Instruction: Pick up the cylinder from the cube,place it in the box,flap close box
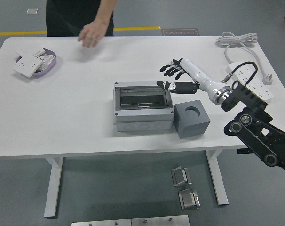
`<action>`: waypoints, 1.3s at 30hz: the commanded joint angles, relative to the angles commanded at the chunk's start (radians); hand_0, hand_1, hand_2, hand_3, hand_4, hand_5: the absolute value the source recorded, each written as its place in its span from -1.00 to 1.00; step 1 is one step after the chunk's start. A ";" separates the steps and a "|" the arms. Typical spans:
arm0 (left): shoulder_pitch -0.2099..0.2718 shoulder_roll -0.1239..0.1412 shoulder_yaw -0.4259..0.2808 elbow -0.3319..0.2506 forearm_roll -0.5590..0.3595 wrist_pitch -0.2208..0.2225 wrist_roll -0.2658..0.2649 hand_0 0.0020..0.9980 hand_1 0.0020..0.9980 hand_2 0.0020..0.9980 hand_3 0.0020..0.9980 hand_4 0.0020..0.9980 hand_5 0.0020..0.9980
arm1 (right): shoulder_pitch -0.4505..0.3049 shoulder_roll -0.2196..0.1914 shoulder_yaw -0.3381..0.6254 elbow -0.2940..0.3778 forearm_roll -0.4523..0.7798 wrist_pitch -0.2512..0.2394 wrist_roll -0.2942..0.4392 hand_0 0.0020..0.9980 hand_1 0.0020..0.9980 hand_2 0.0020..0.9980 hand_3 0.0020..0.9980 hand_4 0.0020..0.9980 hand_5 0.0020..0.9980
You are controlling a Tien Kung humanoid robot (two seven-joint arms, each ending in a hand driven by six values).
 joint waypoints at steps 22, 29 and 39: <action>-0.002 -0.010 0.024 0.000 -0.027 -0.002 -0.004 0.18 0.26 0.22 0.24 0.32 -0.64 | -0.220 0.011 0.515 -0.008 0.272 0.013 0.130 0.11 0.26 0.23 0.29 0.63 -0.04; -0.001 -0.009 0.030 0.000 -0.031 -0.002 -0.004 0.17 0.26 0.22 0.24 0.32 -0.64 | -0.231 0.015 0.535 -0.004 0.286 0.014 0.137 0.30 0.33 0.35 0.37 0.64 -0.18; 0.000 -0.007 0.011 0.000 -0.013 -0.002 0.000 0.18 0.26 0.22 0.24 0.32 -0.64 | -0.240 0.026 0.532 -0.002 0.296 0.000 0.151 0.34 0.37 0.41 0.40 0.63 -0.28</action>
